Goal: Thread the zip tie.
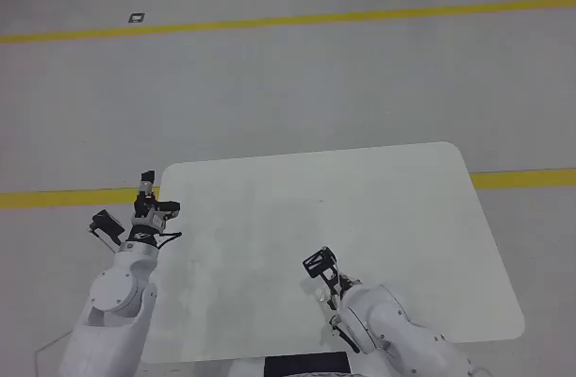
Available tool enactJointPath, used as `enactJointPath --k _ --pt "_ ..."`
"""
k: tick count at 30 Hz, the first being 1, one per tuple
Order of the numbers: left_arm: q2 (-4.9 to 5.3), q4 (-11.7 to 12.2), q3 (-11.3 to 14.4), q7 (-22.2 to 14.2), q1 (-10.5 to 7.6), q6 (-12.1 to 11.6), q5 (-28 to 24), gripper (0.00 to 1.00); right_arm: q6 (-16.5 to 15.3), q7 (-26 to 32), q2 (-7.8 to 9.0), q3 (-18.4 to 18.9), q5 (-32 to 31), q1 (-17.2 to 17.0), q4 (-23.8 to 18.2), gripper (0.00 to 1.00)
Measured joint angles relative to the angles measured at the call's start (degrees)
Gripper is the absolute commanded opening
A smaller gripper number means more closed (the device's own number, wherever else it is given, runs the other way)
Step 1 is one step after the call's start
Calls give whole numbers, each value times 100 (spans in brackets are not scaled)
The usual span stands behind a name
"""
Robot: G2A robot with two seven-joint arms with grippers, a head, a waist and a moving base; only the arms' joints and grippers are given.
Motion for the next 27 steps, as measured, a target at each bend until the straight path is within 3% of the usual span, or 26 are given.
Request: enactJointPath --k 27 --pt "0 0 0 0 0 0 0 100 -92 -1 -281 -55 459 405 1057 2"
